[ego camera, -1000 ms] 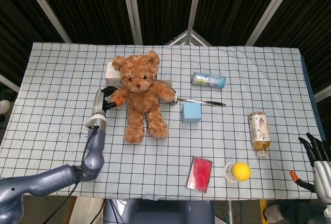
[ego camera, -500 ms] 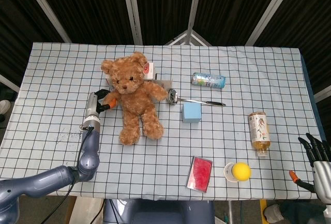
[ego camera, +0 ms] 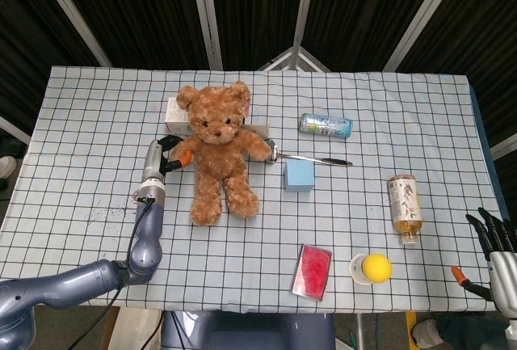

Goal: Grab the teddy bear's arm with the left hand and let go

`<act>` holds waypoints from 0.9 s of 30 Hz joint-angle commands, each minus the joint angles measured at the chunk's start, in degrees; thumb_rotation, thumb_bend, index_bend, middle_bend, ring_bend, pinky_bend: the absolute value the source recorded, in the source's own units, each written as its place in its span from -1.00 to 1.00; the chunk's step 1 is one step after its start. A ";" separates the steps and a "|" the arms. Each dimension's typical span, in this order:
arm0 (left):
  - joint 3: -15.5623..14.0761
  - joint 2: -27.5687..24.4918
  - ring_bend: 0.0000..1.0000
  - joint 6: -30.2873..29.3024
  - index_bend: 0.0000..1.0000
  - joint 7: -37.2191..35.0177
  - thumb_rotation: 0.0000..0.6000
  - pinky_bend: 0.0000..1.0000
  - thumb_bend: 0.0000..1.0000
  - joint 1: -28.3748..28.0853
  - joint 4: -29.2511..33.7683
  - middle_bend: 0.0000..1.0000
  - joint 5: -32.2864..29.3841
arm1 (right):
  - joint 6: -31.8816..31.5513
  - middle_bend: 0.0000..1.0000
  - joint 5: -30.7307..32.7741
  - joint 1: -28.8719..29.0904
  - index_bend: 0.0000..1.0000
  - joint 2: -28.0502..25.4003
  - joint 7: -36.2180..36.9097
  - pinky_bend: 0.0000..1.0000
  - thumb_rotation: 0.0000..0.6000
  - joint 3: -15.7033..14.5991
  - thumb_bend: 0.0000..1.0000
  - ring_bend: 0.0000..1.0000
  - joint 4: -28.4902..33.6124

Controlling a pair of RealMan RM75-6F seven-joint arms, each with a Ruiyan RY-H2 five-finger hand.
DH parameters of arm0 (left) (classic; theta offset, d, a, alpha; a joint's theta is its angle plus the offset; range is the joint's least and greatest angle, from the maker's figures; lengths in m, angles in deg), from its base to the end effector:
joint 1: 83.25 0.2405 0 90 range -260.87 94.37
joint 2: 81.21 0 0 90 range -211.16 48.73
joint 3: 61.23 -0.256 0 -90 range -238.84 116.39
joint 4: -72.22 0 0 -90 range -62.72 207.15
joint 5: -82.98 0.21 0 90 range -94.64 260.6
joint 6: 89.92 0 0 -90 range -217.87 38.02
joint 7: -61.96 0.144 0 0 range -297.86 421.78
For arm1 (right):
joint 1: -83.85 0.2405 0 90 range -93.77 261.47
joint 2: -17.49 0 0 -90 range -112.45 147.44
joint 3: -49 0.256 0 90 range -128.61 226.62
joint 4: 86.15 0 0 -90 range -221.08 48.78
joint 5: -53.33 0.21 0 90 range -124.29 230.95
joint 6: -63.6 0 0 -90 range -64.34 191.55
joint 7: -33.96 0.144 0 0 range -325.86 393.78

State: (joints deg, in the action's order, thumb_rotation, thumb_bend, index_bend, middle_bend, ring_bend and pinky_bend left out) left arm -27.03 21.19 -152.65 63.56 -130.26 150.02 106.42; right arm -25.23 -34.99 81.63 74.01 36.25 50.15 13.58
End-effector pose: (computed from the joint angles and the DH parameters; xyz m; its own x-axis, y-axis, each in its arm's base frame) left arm -0.1288 0.4018 -0.0215 -0.5409 0.0451 0.8399 0.7986 0.3408 0.4960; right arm -0.3070 -0.1363 0.1910 0.3651 -0.0137 0.9309 -0.9289 0.0620 0.3652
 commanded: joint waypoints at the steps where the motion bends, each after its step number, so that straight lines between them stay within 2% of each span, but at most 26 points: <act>1: -0.12 -0.16 -0.65 -2.26 0.01 2.03 1.00 -1.00 0.10 -0.41 1.66 0.15 0.82 | 0.00 -0.88 -0.11 0.00 -0.77 -0.03 0.07 -1.00 1.00 -0.04 -0.56 -0.85 0.01; 5: -0.75 -0.16 -0.65 -2.72 0.01 3.06 1.00 -1.00 0.10 0.19 1.50 0.15 -0.11 | -0.19 -0.88 -0.31 -0.06 -0.77 -0.11 0.19 -1.00 1.00 -0.09 -0.56 -0.85 0.07; 10: -1.34 0.01 -0.65 -0.55 0.01 2.86 1.00 -1.00 0.10 1.26 -1.23 0.15 -1.47 | -0.30 -0.88 -0.40 -0.13 -0.77 -0.22 0.27 -1.00 1.00 -0.13 -0.56 -0.85 0.13; 17: -1.82 0.98 -0.66 0.66 0.01 3.18 1.00 -1.00 0.10 1.15 -4.08 0.15 -0.78 | 0.11 -0.88 -0.16 0.07 -0.77 -0.05 -0.08 -1.00 1.00 -0.08 -0.56 -0.85 0.10; 23: -1.11 1.62 -0.66 -0.06 0.01 3.12 1.00 -1.00 0.10 0.61 -3.48 0.14 0.28 | 0.05 -0.88 -0.16 0.02 -0.77 -0.04 -0.14 -1.00 1.00 -0.10 -0.57 -0.85 0.15; 27: -0.09 1.76 -0.66 -1.91 0.01 3.47 1.00 -1.00 0.10 -0.20 -0.88 0.14 1.90 | 0.00 -0.88 -0.09 -0.02 -0.77 -0.09 -0.04 -1.00 1.00 -0.09 -0.56 -0.85 0.12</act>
State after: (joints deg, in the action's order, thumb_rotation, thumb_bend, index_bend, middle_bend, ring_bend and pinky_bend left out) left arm -27.60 22.89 -153.62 66.71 -130.05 148.08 107.63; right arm -25.22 -35.09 81.61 73.92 36.21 50.05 13.69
